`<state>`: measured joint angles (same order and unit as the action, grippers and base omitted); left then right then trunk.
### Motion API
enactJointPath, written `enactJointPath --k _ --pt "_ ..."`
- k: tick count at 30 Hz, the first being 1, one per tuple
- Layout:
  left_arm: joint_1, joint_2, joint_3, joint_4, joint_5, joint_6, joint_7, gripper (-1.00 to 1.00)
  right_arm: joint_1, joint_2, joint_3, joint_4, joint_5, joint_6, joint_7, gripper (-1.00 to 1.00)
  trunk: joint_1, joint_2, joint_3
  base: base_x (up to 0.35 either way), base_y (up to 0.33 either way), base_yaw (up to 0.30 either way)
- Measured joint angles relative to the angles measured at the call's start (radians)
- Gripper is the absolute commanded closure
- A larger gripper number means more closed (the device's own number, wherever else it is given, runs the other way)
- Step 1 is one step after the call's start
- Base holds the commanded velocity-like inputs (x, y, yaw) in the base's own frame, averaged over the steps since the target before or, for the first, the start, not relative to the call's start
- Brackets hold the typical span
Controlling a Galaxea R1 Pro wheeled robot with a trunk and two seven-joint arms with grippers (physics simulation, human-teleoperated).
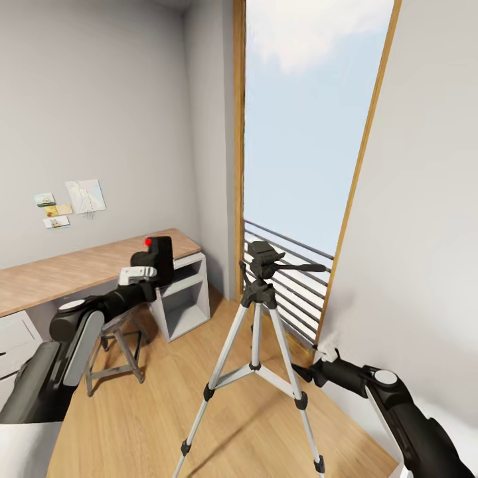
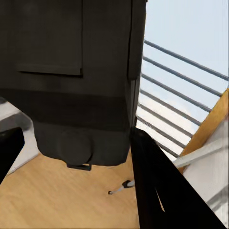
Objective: Attach the digital camera to the camera tripod in the bedroom.
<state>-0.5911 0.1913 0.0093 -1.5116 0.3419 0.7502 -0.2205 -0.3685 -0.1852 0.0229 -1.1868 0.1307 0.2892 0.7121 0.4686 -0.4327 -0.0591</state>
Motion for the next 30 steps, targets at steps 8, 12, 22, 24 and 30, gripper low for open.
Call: enactJointPath --k 8,12,22,24,30 --pt "-0.133 0.023 -0.047 0.001 -0.007 0.061 -0.154 1.0 -0.028 0.002 0.002 0.071 0.002 -0.036 0.001 -1.0 0.0 0.0 0.0 0.0 0.0 0.0" --pt "-0.208 0.032 -0.09 0.005 -0.017 0.071 -0.22 1.0 -0.054 0.004 0.002 0.114 0.003 -0.041 0.001 -1.0 0.0 0.0 0.0 0.0 0.0 0.0" --pt "-0.362 0.035 -0.194 0.083 -0.031 0.075 -0.329 1.0 -0.132 0.009 0.001 0.221 0.004 -0.058 0.001 -1.0 0.0 0.0 0.0 0.0 0.0 0.0" --pt "-0.411 0.035 -0.239 0.114 -0.024 0.08 -0.355 1.0 -0.151 0.013 0.001 0.241 0.004 -0.071 0.001 -1.0 0.0 0.0 0.0 0.0 0.0 0.0" --pt "-0.546 0.035 -0.363 0.208 -0.026 0.096 -0.431 1.0 -0.191 0.022 0.001 0.314 0.005 -0.106 0.001 -1.0 0.0 0.0 0.0 0.0 0.0 0.0"
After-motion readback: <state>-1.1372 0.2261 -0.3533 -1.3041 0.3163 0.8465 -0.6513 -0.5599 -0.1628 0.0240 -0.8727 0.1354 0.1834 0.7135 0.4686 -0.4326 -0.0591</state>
